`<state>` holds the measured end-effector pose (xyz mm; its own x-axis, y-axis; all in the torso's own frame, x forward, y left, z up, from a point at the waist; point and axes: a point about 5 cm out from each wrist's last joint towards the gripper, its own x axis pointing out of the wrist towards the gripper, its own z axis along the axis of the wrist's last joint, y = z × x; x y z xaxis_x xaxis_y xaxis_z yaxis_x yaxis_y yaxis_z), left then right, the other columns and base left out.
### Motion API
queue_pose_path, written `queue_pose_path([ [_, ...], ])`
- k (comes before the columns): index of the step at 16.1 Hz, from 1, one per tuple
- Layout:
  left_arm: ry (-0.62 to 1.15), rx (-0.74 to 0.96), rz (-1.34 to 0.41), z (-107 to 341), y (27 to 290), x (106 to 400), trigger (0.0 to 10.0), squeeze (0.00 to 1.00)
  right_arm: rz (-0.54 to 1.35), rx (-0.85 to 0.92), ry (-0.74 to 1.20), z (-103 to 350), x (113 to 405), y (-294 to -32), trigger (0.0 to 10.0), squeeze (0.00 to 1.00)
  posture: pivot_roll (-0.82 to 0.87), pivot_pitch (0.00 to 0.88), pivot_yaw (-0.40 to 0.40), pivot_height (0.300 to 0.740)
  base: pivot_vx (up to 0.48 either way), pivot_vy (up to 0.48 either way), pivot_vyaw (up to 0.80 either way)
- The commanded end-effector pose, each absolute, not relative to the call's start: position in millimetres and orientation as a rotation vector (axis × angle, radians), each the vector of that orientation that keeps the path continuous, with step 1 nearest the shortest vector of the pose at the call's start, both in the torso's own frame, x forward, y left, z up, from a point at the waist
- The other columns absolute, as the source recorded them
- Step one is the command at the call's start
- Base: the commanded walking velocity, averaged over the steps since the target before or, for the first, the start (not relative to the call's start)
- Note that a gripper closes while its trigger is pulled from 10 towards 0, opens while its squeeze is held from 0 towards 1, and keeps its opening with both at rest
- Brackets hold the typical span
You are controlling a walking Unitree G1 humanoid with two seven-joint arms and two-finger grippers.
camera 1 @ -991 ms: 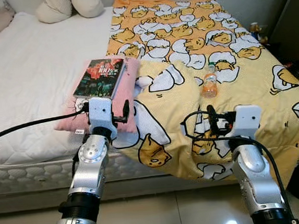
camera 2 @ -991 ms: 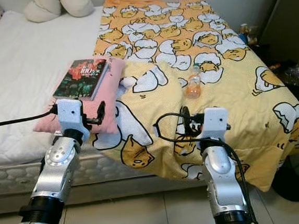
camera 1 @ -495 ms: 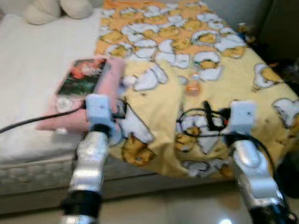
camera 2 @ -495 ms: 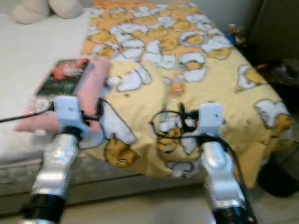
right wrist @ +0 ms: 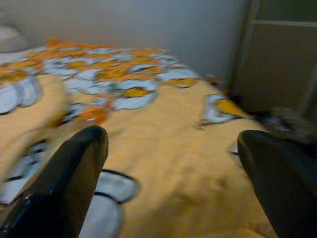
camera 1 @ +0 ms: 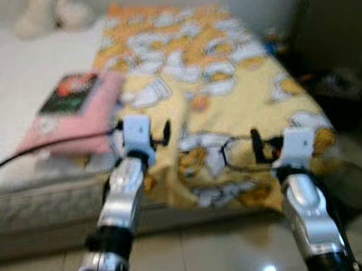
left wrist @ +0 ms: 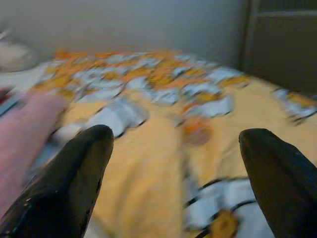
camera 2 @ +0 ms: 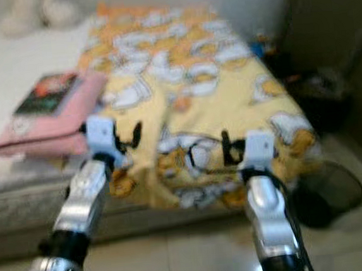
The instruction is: Clean up the room
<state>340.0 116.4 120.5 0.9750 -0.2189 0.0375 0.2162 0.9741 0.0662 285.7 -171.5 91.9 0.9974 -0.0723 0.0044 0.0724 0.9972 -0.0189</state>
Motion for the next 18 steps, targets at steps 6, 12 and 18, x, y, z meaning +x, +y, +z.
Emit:
queue_pose_path([
  [6,-0.091,0.048,-0.197,137.9,118.2,352.6,10.0,0.00,-0.063,-0.028,-0.019,95.2,287.4,-166.0,10.0,0.00,-0.03,0.000,0.016,0.740,0.480,0.000,-0.74],
  [12,-0.104,0.048,-0.081,146.1,135.4,361.9,10.0,0.00,-0.038,-0.061,0.030,86.8,287.2,-162.5,10.0,0.00,-0.03,0.000,0.017,0.740,0.470,0.000,-0.37],
  [18,-0.120,0.046,-0.029,142.8,143.3,360.1,0.0,0.00,0.006,-0.060,-0.023,94.7,289.6,-160.6,0.0,0.00,-0.03,0.000,0.011,0.740,0.000,0.000,0.00],
])
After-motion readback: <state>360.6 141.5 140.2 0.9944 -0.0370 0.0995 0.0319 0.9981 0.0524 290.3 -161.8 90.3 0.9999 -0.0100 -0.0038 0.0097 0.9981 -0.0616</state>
